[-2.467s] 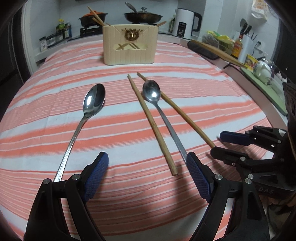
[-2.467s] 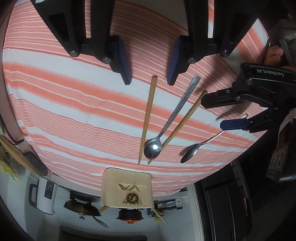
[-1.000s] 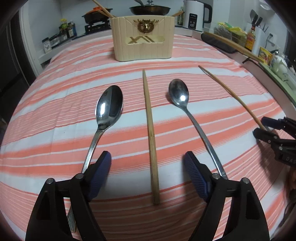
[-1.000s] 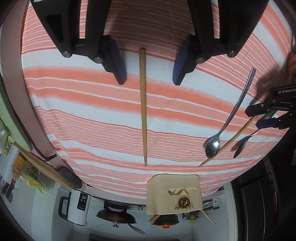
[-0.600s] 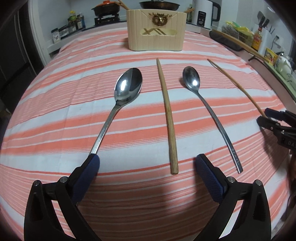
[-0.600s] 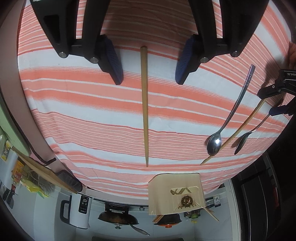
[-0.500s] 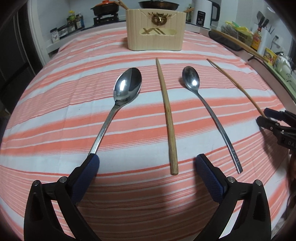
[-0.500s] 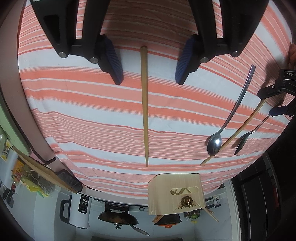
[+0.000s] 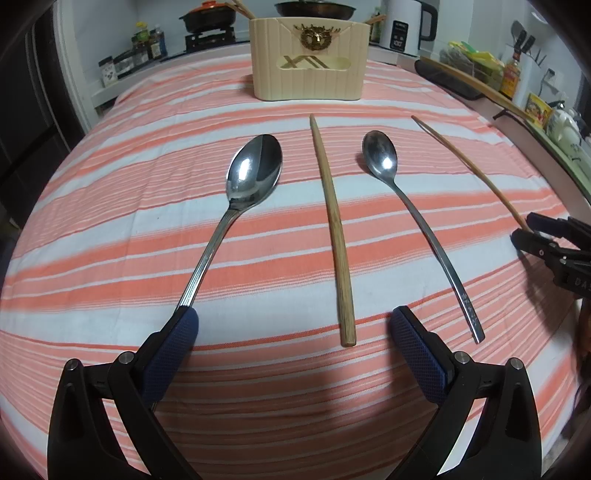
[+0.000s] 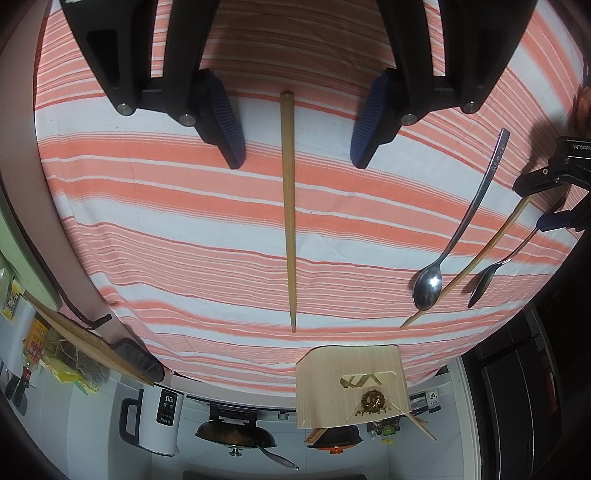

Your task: Organize utensils

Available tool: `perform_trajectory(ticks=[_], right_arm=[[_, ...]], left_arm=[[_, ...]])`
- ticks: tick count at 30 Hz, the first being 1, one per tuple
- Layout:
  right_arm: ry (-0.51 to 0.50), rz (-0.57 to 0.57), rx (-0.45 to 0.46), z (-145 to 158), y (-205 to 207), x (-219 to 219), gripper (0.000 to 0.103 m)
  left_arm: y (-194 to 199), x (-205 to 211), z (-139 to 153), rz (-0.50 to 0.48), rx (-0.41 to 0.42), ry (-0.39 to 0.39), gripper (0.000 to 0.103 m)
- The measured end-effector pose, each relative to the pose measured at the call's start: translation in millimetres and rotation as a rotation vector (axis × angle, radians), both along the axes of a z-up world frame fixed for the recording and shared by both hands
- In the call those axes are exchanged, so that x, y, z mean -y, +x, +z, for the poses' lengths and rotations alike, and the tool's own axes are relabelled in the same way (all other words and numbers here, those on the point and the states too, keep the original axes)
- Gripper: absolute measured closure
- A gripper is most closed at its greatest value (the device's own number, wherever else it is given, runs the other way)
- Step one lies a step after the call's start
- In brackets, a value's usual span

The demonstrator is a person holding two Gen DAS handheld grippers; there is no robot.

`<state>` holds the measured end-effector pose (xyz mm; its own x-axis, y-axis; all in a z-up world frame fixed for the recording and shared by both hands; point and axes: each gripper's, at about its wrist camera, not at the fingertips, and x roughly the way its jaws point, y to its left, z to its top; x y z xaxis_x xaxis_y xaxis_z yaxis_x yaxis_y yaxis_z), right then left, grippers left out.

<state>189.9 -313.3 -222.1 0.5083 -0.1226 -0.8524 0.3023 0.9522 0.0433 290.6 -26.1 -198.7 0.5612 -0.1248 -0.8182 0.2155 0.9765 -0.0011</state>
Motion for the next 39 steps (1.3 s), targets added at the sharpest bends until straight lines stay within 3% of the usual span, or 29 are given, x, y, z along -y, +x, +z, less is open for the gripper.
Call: perform_trajectory(ticks=[8, 12, 15, 17, 19, 25, 32, 33, 35, 36, 37, 38, 39], right_arm=[[0.002, 0.0, 0.0, 0, 0, 0, 0.041], [0.001, 0.0, -0.001, 0, 0, 0, 0.041], [0.001, 0.001, -0.002, 0, 0, 0, 0.041], [0.001, 0.001, -0.002, 0, 0, 0, 0.041], [0.002, 0.0, -0.001, 0, 0, 0, 0.041], [0.032, -0.016, 0.021, 4, -5, 4, 0.041], [0.046, 0.002, 0.009, 7, -23, 0, 0.041], [0.04, 0.015, 0.011, 8, -24, -5, 0.042], [0.025, 0.011, 0.022, 7, -24, -9, 0.052], [0.012, -0.005, 0.026, 7, -24, -10, 0.056], [-0.007, -0.022, 0.023, 6, -24, -10, 0.064], [-0.016, -0.031, 0.019, 7, -24, -10, 0.08], [-0.017, -0.032, 0.015, 7, -23, -10, 0.088]], left_arm=[[-3, -1, 1, -0.012, 0.0, -0.015, 0.001], [-16, -15, 11, -0.081, 0.043, -0.186, 0.001], [-20, -22, 17, -0.083, 0.073, -0.231, 0.001], [-22, -15, 19, -0.092, 0.083, -0.199, 0.003], [-24, -4, 19, -0.104, 0.094, -0.137, 0.014], [-19, 20, 8, -0.113, 0.058, -0.01, 0.028], [-17, 16, 7, -0.093, 0.049, -0.022, 0.033], [-18, 16, 7, -0.098, 0.052, -0.022, 0.038], [-19, 16, 8, -0.096, 0.058, -0.026, 0.048], [-19, 15, 9, -0.089, 0.061, -0.028, 0.06], [-19, 15, 10, -0.081, 0.063, -0.033, 0.085], [-18, 14, 10, -0.075, 0.06, -0.045, 0.098], [-17, 14, 11, -0.069, 0.058, -0.058, 0.098]])
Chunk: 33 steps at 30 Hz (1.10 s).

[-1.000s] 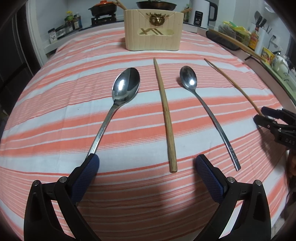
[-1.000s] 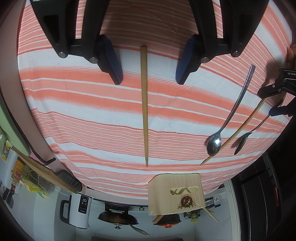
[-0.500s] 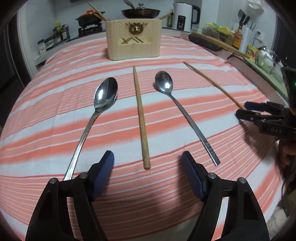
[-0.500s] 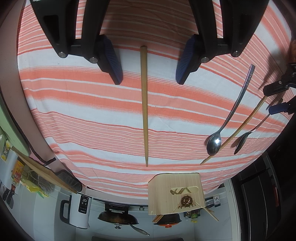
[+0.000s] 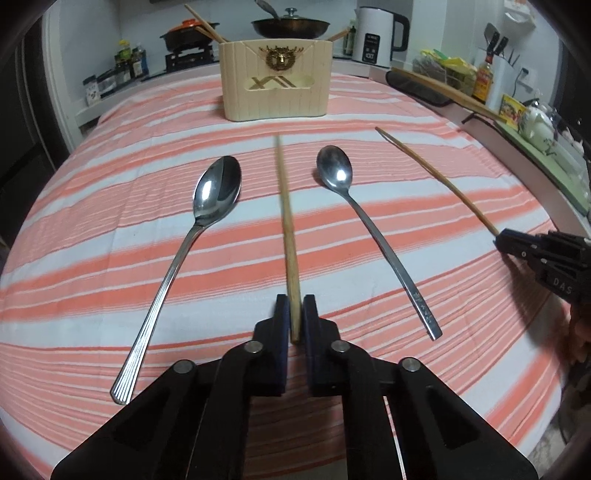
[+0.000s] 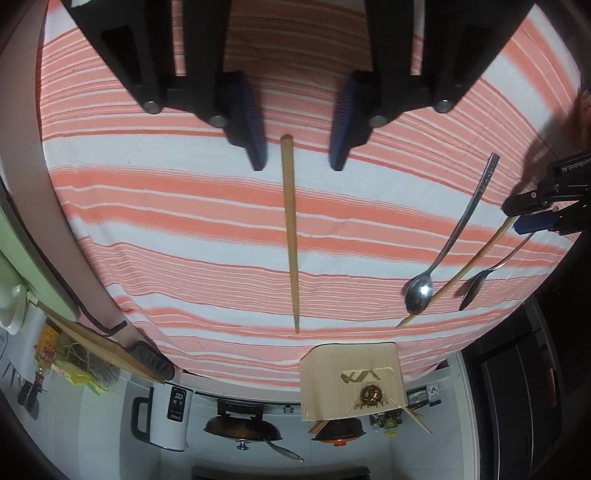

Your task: Organize utensils

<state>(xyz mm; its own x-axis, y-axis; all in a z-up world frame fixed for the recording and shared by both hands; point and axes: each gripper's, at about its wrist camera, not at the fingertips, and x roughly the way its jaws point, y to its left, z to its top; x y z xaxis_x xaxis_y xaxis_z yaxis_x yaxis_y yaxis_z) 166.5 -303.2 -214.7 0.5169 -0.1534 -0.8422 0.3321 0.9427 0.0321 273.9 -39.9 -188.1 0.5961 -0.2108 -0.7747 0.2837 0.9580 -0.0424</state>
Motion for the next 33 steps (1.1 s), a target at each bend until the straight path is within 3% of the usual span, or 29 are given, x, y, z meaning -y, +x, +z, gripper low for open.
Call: perform_trajectory(ticks=[1, 5, 15, 19, 24, 33], right_arm=[[-0.005, 0.003, -0.006, 1, 0, -1, 0.096], [-0.008, -0.001, 0.019, 16, -5, -4, 0.096], [-0.114, 0.057, 0.273, 138, -11, -17, 0.096], [-0.144, 0.097, 0.344, 172, -6, -25, 0.096], [-0.145, 0.129, 0.405, 198, -3, -30, 0.096], [-0.101, 0.153, 0.457, 215, -8, -33, 0.096]], left_arm=[[0, -1, 0, 0.004, 0.002, -0.007, 0.098], [-3, -11, 14, 0.028, 0.036, -0.041, 0.098], [-31, -42, 112, 0.035, 0.252, -0.122, 0.099], [-39, -47, 143, 0.02, 0.323, -0.136, 0.099], [-42, -51, 168, -0.008, 0.36, -0.159, 0.099], [-42, -52, 193, -0.034, 0.389, -0.215, 0.099]])
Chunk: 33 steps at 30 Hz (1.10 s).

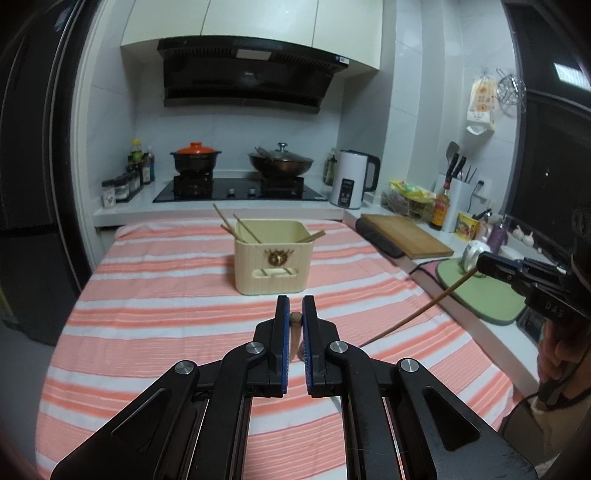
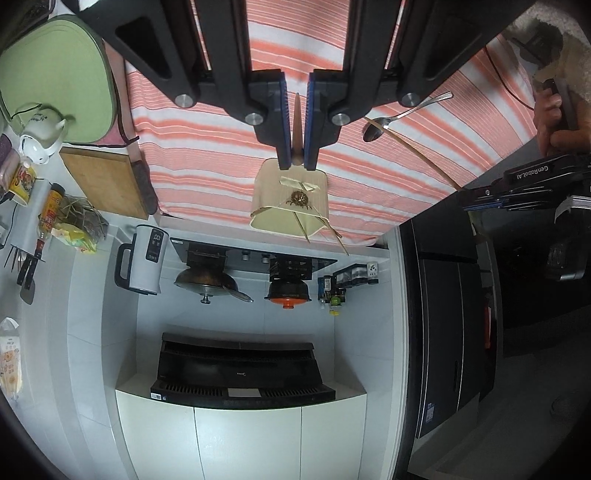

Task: Organize utensils
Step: 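Carry both held chopsticks up and over the wooden box opening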

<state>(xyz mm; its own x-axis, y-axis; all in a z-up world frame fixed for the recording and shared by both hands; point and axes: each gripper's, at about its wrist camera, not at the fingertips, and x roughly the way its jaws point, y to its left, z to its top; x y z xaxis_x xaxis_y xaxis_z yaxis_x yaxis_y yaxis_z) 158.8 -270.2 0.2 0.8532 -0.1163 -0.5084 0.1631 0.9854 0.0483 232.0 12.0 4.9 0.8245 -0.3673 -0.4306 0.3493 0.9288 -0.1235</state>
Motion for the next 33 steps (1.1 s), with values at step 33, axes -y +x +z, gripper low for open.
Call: perform_trajectory(ticks=[33], right_arm=[[-0.015, 0.001, 0.204, 33, 204, 66, 0.096]], left_arm=[[219, 38, 57, 0.08, 0.052, -0.011, 0.099]])
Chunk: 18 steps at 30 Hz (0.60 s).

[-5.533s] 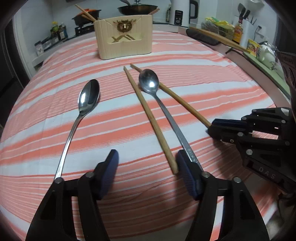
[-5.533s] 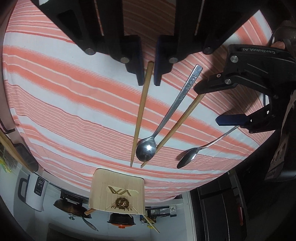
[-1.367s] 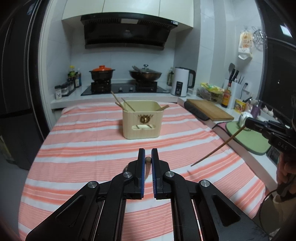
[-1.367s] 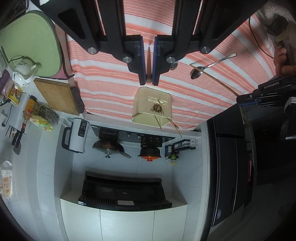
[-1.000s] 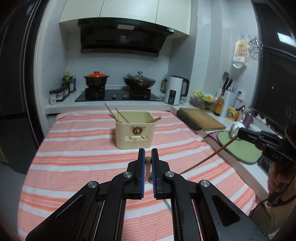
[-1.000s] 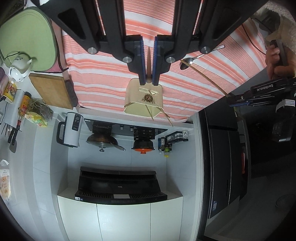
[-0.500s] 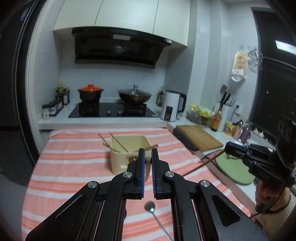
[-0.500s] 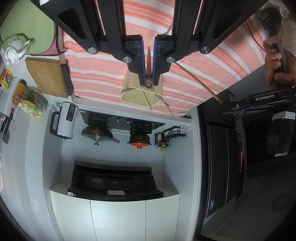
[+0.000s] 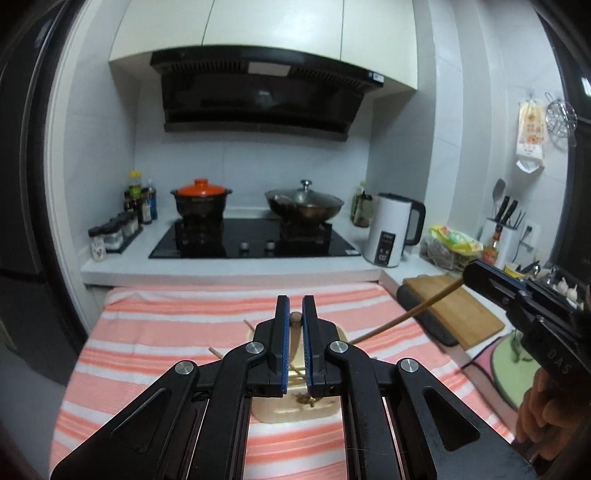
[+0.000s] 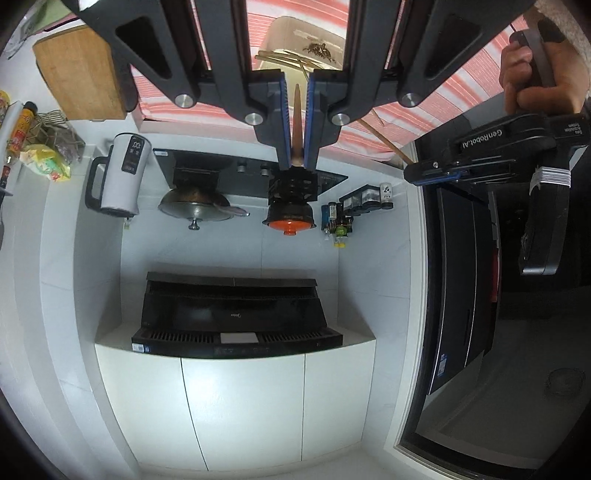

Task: Organize utensils
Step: 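Carry both held chopsticks up and over the wooden box opening, then open both tools to drop the chopsticks into the box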

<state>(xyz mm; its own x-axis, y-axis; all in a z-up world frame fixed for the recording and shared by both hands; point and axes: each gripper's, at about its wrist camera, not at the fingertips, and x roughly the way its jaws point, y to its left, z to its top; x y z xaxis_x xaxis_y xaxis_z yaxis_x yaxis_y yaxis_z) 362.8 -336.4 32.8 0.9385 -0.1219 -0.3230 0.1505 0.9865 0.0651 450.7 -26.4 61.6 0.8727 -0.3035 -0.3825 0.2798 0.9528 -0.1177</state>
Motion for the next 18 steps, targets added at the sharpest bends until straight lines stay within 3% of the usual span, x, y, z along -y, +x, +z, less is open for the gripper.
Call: perform_trajectory(ticks=[7, 12, 14, 15, 16, 18], right_arm=[[0.218, -0.03, -0.185, -64, 50, 34, 0.096], [0.273, -0.033, -0.308, -96, 70, 38, 0.096], [0.288, -0.01, -0.354, -107, 78, 37, 0.094], [0.29, -0.013, -0.363, -109, 77, 37, 0.093], [0.287, -0.017, -0.355, -109, 74, 36, 0.092], [0.283, -0.015, -0.302, -99, 57, 35, 0.07]], left_arm=[[21, 6, -47, -0.014, -0.122, 0.016, 0.099], [33, 15, -69, -0.025, -0.203, 0.036, 0.096], [33, 13, -74, -0.03, -0.241, 0.019, 0.076], [29, 10, -75, -0.034, -0.254, 0.005, 0.047], [23, 6, -75, -0.035, -0.251, -0.008, 0.029], [3, -4, -75, -0.046, -0.234, -0.008, 0.023]])
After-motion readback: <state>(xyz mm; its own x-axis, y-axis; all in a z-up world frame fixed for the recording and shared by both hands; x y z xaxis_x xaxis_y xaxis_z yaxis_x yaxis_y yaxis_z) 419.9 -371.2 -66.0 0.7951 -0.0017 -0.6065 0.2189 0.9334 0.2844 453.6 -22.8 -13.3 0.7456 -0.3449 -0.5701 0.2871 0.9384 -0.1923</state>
